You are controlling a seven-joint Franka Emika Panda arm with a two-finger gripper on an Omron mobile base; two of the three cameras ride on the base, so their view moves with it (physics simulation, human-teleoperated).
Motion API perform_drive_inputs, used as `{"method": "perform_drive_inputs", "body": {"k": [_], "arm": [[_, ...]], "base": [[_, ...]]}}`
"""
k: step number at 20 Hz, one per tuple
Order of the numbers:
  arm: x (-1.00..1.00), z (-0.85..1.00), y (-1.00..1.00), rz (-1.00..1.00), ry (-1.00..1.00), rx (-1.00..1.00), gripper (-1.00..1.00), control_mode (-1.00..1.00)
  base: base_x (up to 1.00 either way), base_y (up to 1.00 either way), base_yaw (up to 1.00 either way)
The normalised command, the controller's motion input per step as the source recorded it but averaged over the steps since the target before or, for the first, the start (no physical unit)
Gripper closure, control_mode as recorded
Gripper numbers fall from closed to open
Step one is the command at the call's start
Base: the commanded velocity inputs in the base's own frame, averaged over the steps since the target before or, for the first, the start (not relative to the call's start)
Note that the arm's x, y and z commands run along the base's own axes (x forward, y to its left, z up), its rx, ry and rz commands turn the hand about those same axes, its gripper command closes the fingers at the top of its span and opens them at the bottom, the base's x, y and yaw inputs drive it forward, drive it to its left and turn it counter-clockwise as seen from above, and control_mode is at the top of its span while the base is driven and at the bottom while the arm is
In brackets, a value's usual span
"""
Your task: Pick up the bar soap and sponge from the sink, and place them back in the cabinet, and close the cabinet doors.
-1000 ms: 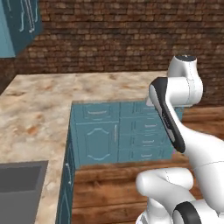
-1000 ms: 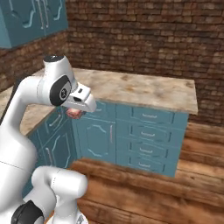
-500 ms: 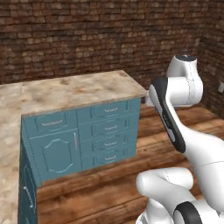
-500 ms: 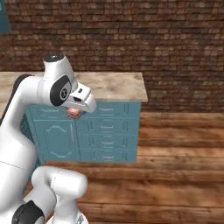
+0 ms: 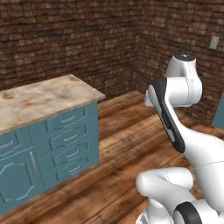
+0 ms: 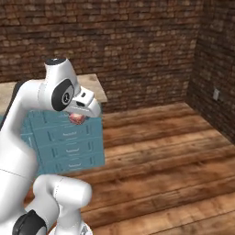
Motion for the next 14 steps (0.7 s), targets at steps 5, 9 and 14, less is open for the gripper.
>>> {"method": "perform_drive_inputs", "body": {"k": [5,9,14], "arm": [[0.00,0.00,0.00,0.00,0.00,0.00,1.00,1.00],[0.00,0.00,0.00,0.00,0.00,0.00,1.00,1.00],[0.00,0.00,0.00,0.00,0.00,0.00,1.00,1.00]], "base": [[0.16,-0.28,-0.52],[0.14,-0.26,-0.52],[0.18,-0.19,-0.53]]}}
